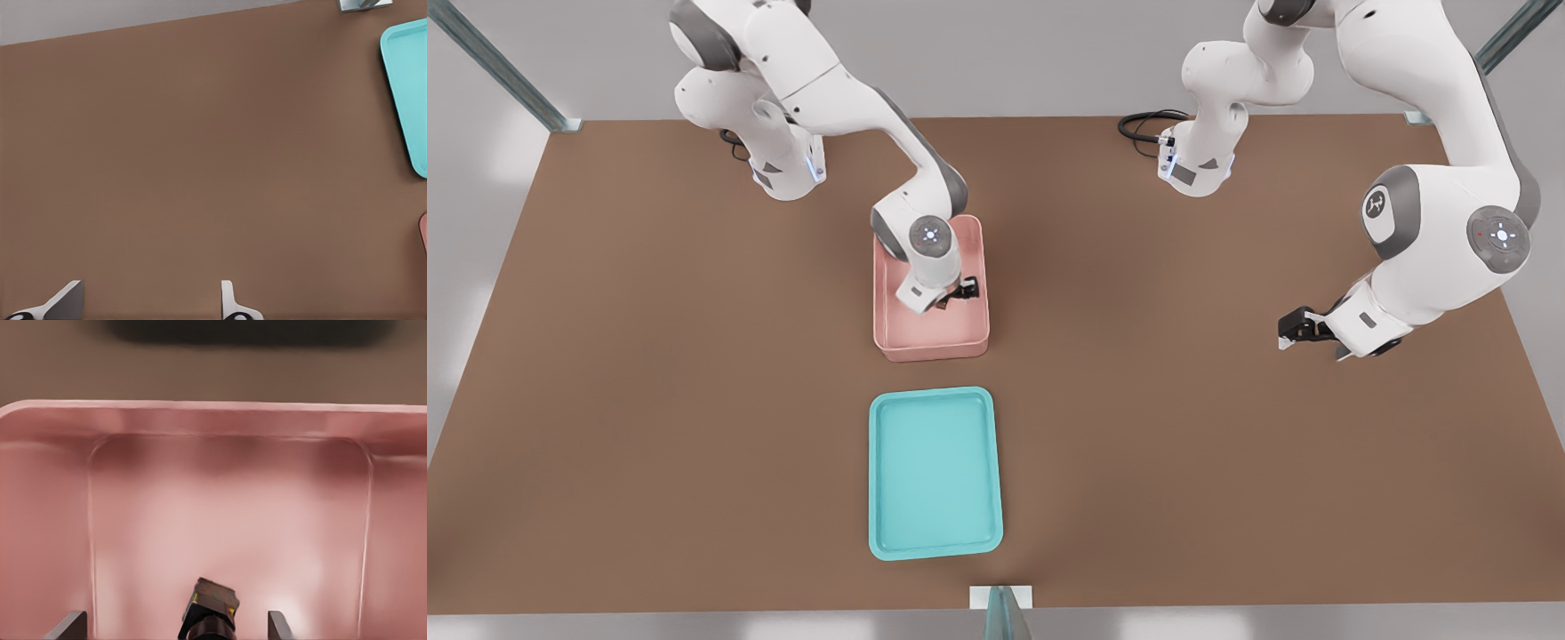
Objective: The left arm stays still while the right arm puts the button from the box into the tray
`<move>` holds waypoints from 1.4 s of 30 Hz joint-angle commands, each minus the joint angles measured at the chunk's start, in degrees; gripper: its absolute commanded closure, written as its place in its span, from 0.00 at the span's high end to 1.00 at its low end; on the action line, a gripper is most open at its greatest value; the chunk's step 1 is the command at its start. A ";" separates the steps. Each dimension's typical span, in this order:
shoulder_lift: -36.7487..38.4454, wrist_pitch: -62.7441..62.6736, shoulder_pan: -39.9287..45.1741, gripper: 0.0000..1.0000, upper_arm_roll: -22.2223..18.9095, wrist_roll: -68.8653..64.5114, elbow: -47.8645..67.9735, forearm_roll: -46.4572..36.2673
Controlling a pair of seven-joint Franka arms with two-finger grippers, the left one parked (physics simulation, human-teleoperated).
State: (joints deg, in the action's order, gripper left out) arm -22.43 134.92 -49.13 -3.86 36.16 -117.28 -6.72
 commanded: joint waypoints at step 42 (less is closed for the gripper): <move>2.92 17.48 -0.18 0.63 1.75 5.94 -13.50 -0.49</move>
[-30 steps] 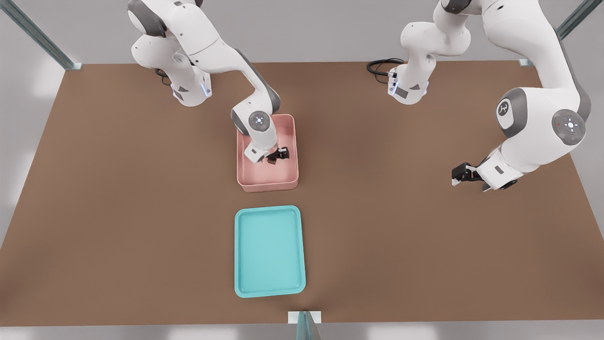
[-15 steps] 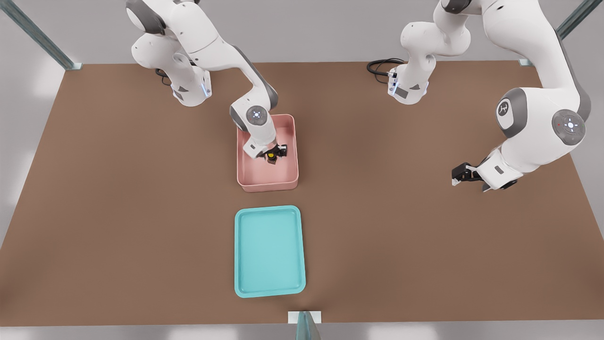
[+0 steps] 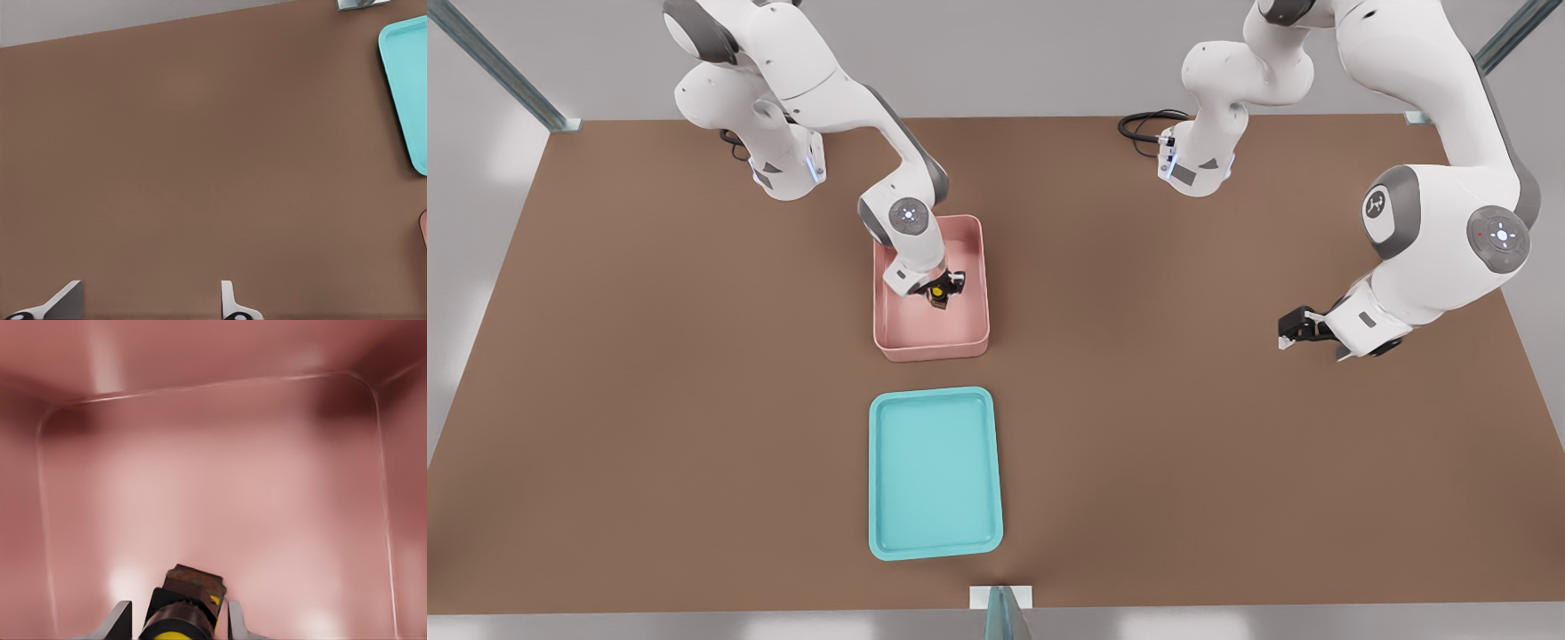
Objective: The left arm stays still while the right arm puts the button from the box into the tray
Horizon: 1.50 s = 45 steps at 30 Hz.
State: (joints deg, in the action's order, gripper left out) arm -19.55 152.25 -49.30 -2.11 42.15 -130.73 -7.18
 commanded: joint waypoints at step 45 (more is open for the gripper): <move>-39.77 -35.36 19.42 0.90 -1.05 -22.47 80.80 -1.00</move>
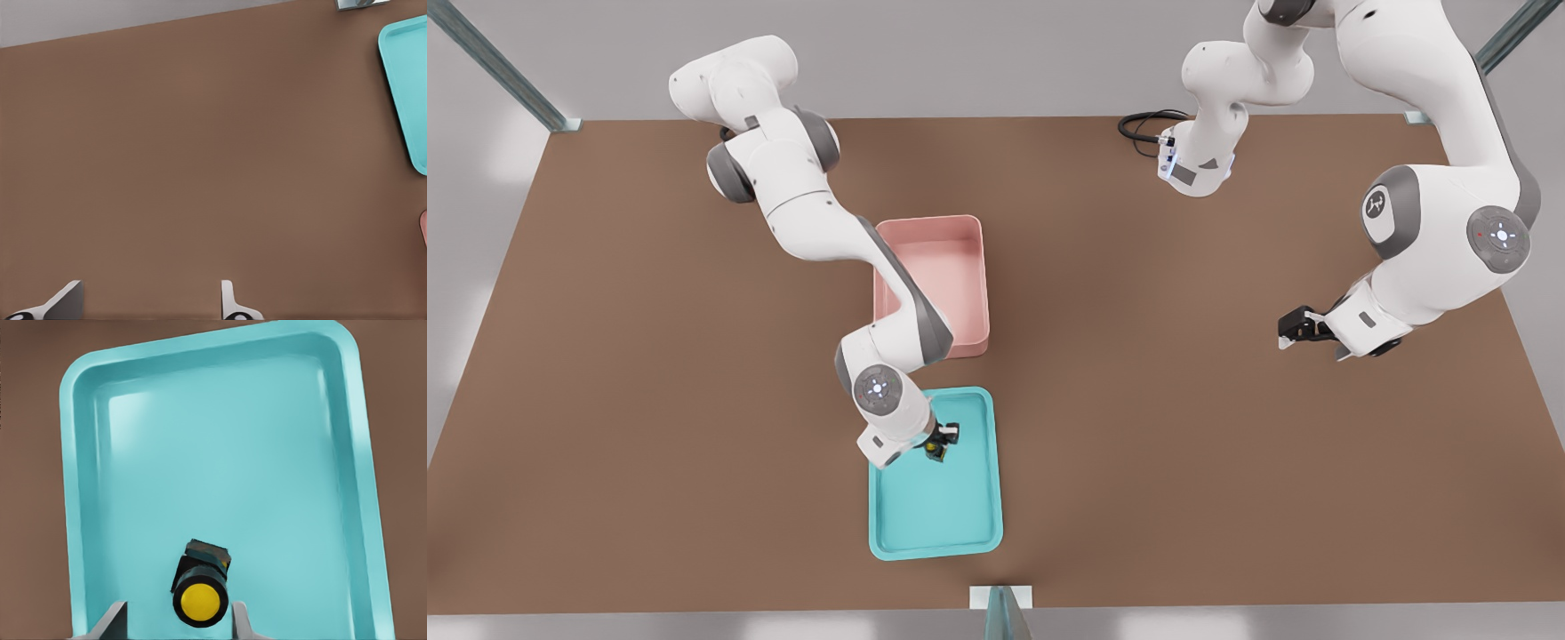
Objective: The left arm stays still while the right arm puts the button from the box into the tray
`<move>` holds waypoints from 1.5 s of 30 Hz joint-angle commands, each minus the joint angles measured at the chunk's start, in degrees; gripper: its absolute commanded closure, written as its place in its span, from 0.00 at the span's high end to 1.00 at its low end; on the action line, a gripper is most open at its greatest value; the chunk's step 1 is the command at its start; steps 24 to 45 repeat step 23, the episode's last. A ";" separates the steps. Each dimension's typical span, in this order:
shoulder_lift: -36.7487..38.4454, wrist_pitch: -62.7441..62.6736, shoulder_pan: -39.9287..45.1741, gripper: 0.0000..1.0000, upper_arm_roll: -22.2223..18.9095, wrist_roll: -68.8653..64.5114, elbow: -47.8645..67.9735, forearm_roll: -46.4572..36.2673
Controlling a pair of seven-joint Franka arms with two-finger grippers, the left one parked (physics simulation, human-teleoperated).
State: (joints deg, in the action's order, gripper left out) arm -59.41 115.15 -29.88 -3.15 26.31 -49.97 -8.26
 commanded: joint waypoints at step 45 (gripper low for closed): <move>57.03 -18.82 26.01 1.00 -0.71 -26.84 -54.00 7.20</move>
